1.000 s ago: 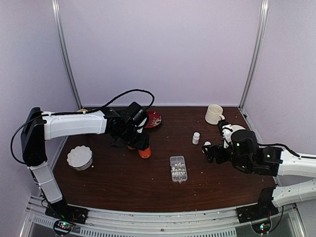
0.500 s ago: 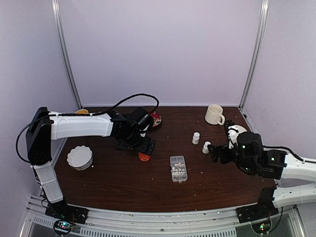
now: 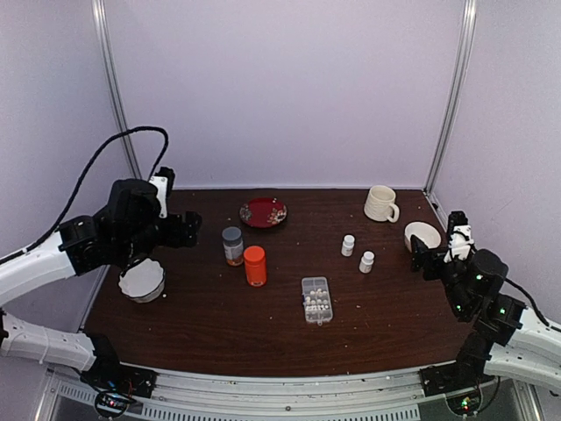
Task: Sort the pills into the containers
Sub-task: Reset both arms
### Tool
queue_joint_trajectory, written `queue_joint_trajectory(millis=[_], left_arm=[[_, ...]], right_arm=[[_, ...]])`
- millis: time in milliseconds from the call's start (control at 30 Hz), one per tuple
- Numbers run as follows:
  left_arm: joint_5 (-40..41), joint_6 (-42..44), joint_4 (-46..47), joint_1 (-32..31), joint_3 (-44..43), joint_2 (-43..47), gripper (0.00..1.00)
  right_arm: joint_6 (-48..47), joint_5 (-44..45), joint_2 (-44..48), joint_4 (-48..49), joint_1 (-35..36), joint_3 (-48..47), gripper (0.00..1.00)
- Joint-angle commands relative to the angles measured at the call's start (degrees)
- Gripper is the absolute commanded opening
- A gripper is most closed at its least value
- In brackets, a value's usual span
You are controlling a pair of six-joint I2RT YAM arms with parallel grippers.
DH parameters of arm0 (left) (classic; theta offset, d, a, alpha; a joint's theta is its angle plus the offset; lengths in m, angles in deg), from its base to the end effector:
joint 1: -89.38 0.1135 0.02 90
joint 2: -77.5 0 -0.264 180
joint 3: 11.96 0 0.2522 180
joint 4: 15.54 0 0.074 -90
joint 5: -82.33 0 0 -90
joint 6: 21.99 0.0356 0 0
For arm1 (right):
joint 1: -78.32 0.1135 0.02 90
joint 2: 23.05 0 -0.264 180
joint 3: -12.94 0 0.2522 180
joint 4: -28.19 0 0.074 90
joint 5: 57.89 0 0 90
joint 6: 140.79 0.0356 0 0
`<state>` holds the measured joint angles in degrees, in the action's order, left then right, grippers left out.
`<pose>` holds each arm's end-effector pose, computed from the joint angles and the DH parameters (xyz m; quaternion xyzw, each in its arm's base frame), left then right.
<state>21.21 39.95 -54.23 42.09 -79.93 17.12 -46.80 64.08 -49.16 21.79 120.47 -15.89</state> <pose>0.1683 -0.1570 0.3220 0.0200 0.8519 -0.1191 0.5096 0.1156 0.0792 0.2350 -0.0512 0.7243 0.0729 0.6837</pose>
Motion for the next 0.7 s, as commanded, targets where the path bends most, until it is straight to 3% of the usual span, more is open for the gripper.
queue_joint_trajectory(millis=[0, 100, 200, 333, 500, 600, 667], left_arm=[[8.04, 13.02, 17.08, 2.97, 12.94, 10.65, 0.97], [8.2, 20.05, 31.44, 6.56, 24.16, 18.26, 0.98], [6.91, 23.23, 39.24, 11.81, 31.46, 21.78, 0.98], [2.51, 23.2, 42.67, 22.34, 35.62, 20.26, 0.97], [-4.83, 21.48, 48.29, 33.4, 37.26, 14.99, 0.98], [-5.69, 25.33, 50.41, 35.5, 36.3, 11.99, 0.98], [-4.65, 27.44, 52.92, 36.2, 36.32, 9.55, 0.98]], right_arm=[[-6.34, -0.45, 0.75, 11.27, -5.29, 3.5, 0.99], [-4.54, -5.25, -2.16, 13.45, -12.5, 4.0, 0.99], [-4.48, -9.41, -5.59, 24.44, -18.86, 8.05, 0.97], [-7.68, -18.96, -12.15, 28.34, -25.89, 8.66, 0.94], [-9.71, -19.56, -23.55, 36.96, -29.11, 8.56, 0.95], [-8.0, -19.07, -32.19, 54.38, -30.3, 10.9, 0.96], [-7.94, -20.21, -37.18, 57.33, -30.97, 9.3, 0.96]])
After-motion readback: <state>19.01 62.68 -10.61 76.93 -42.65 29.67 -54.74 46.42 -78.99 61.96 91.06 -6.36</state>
